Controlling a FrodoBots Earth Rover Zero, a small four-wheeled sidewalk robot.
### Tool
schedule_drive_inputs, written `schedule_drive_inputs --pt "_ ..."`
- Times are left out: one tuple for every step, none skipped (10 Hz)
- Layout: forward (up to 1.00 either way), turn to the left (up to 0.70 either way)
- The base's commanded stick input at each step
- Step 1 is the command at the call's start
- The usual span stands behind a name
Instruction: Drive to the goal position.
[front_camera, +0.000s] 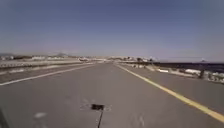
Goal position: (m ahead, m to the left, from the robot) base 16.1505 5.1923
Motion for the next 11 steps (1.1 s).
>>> schedule_drive_inputs --pt "1.00 -0.01" --pt "1.00 -0.01" --pt "1.00 -0.01" --pt "1.00 -0.01" --pt "1.00 -0.01" --pt "1.00 -0.01" --pt "1.00 -0.01" --pt "1.00 -0.01" --pt "1.00 -0.01" --pt "1.00 -0.01" --pt "1.00 -0.01"
